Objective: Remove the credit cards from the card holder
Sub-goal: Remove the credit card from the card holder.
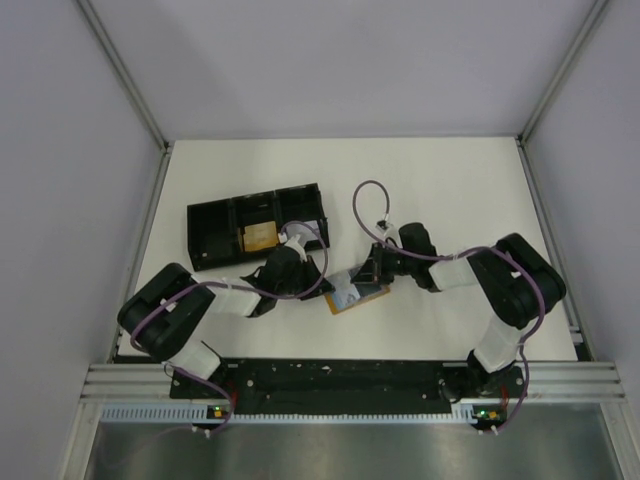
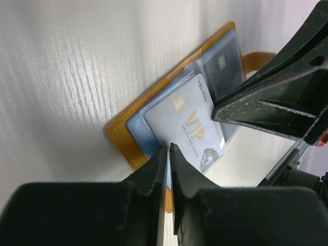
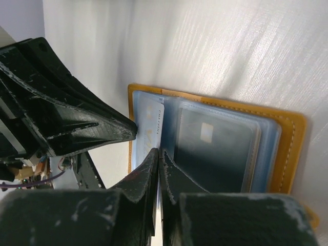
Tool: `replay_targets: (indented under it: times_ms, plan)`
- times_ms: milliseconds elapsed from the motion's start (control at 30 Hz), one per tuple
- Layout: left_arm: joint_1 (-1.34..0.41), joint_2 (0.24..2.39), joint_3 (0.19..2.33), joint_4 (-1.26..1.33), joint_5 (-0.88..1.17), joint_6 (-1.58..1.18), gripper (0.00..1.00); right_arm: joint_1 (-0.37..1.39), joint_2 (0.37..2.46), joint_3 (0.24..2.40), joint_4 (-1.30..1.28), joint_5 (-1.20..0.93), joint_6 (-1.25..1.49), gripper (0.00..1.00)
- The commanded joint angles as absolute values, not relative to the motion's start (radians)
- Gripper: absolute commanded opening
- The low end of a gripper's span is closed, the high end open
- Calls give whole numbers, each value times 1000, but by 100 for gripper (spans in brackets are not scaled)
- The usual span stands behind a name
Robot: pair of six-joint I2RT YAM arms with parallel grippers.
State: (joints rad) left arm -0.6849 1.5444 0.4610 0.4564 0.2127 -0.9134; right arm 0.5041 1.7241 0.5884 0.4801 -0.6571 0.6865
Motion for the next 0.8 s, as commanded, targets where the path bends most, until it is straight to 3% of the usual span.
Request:
replay_targets:
  times_ms: [0, 233, 367, 767]
  plan:
    - [-687, 1591, 465, 426, 235, -900, 8, 505, 1746, 578, 589, -732, 713, 5]
    - [-689, 1615, 463, 434, 242, -905, 2, 505, 1792, 578, 658, -785, 747, 11]
    - [-687, 1618, 466, 419, 235, -897, 0, 505, 1776, 575, 631, -776, 726, 0]
    - [-687, 1621, 476, 353, 210, -867, 0, 414, 1657, 520, 560, -778, 687, 0]
